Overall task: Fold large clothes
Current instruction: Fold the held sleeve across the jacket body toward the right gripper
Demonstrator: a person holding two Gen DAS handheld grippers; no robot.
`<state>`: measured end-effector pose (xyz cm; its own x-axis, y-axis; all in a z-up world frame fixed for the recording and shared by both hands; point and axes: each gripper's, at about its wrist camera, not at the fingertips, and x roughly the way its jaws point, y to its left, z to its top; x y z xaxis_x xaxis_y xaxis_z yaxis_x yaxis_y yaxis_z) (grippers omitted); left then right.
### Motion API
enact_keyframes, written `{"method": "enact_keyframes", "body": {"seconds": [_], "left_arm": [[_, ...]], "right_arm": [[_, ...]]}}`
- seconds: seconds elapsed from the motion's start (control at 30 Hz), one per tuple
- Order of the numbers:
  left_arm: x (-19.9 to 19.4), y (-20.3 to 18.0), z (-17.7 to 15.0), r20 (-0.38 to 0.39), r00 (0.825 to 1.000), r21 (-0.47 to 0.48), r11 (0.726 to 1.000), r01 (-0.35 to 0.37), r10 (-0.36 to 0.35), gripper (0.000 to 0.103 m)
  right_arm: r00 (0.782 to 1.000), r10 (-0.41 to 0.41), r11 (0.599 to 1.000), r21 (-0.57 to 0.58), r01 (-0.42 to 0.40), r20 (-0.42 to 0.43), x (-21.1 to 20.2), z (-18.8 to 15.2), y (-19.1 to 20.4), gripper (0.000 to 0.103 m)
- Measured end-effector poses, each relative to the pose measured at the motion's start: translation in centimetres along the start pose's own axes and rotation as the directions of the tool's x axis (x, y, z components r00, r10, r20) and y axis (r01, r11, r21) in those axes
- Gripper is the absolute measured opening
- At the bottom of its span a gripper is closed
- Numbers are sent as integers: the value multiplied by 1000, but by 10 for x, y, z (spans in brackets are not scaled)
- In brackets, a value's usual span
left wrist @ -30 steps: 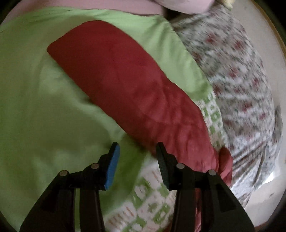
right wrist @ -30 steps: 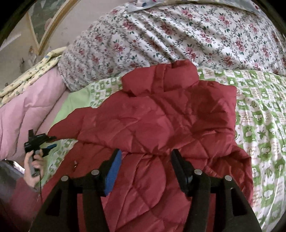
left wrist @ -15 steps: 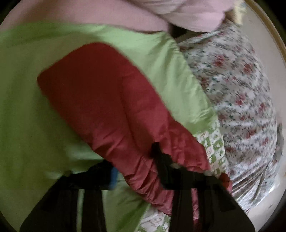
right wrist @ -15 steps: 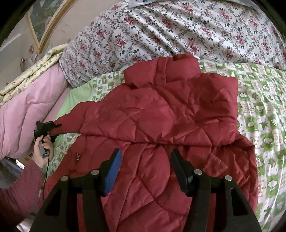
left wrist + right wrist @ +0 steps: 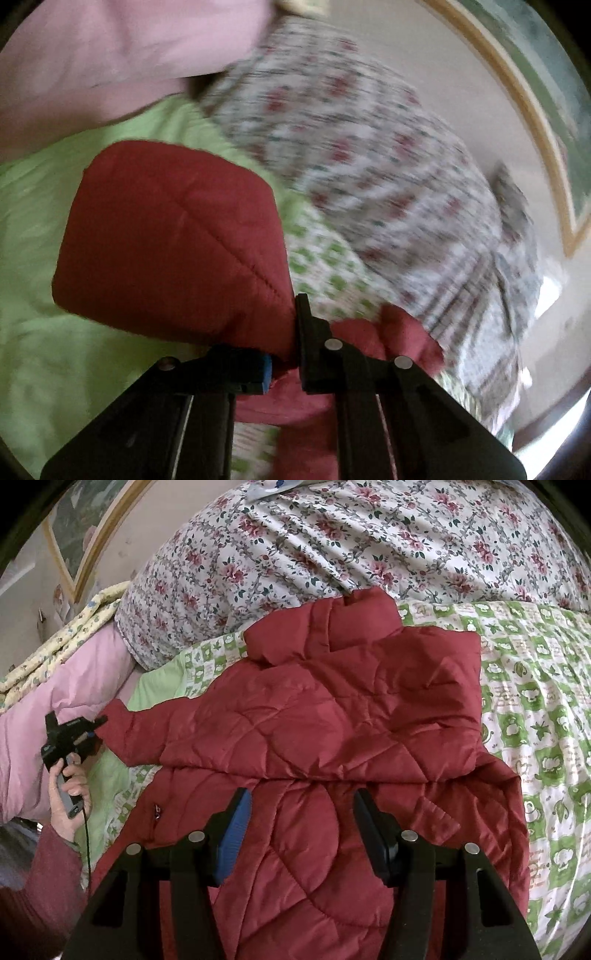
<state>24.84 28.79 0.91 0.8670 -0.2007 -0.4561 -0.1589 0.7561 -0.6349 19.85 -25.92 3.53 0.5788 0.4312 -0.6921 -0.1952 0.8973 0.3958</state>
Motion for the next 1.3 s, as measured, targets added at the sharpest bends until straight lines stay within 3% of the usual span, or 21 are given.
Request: {"method": "enact_keyframes", "body": {"seconds": [0.27, 0.5, 0.77, 1.07, 1.3], "left_arm": [[11, -104, -42, -115, 980, 183, 966, 182, -163, 8], [30, -168, -82, -227, 947, 278, 917, 286, -226, 8], [67, -221, -139, -348, 915, 364, 870, 332, -203, 8], [104, -253, -200, -465, 870, 422, 822, 383, -166, 8], [123, -263, -234, -517, 848, 471, 789, 394, -115, 8]], "right_arm": [[1000, 2, 999, 37, -3, 15, -6, 3, -11, 59], [1000, 10, 996, 86, -12, 27, -8, 5, -26, 61], [999, 30, 986, 162, -35, 38, -8, 7, -45, 61], [996, 45, 969, 241, -61, 72, -13, 19, -72, 61], [992, 106, 946, 299, -123, 73, -2, 30, -88, 61]]}}
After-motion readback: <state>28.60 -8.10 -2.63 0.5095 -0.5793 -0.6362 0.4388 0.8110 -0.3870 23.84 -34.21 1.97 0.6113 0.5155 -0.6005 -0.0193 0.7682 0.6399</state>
